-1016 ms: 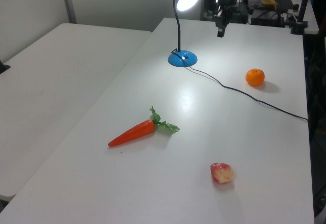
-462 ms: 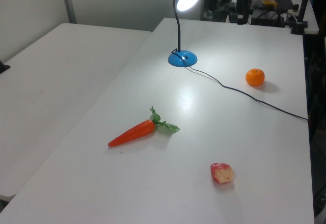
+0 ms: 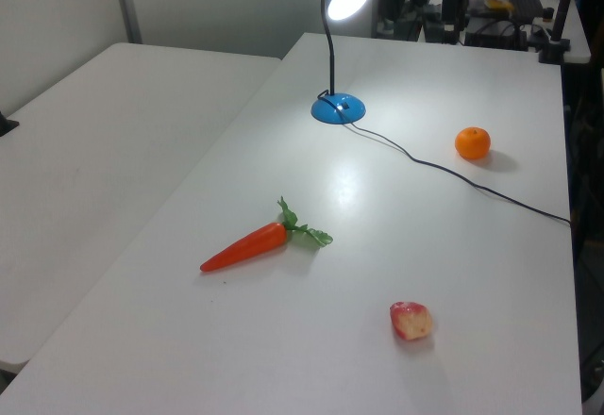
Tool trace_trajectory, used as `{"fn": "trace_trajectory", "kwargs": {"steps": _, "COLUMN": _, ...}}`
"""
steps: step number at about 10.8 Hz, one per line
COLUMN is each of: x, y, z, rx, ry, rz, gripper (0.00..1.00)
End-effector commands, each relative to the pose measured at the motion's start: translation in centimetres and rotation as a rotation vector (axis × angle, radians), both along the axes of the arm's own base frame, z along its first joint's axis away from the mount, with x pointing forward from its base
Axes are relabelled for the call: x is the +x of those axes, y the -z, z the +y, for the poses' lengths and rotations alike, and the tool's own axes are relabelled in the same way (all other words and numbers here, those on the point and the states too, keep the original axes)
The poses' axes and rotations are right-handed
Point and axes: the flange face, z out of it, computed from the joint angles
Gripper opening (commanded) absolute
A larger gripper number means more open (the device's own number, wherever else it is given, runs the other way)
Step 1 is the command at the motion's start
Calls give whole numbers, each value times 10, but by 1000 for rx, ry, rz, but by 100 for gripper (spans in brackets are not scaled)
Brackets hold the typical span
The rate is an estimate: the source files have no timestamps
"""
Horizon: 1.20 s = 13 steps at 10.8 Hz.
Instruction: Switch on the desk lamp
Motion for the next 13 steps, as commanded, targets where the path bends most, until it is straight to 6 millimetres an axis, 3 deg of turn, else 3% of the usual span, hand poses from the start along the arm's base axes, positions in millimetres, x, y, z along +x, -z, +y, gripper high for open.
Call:
{"fn": "trace_trajectory", "kwargs": {"steps": 1, "x": -12, "y": -3, "z": -12, "rx": 4, "ry": 12, "rz": 14, "gripper": 100}}
{"fn": "trace_trajectory", "kwargs": {"steps": 5, "x": -8, "y": -3, "z": -32, "rx": -13, "ry": 62, "rz": -23, "gripper": 100}}
{"fn": "trace_trajectory", "kwargs": {"steps": 8, "x": -9, "y": -3, "z": -30, "rx": -45, "ry": 54, "rz": -10, "gripper": 100}}
{"fn": "trace_trajectory", "kwargs": {"steps": 9, "x": -7, "y": -2, "z": -17, "rx": -46, "ry": 29, "rz": -7, "gripper": 100}}
{"fn": "trace_trajectory", "kwargs": {"steps": 11, "x": -8, "y": -2, "z": -15, "rx": -51, "ry": 25, "rz": 0, "gripper": 100}}
{"fn": "trace_trajectory", "kwargs": {"steps": 13, "x": -12, "y": -4, "z": -24, "rx": -49, "ry": 41, "rz": 8, "gripper": 100}}
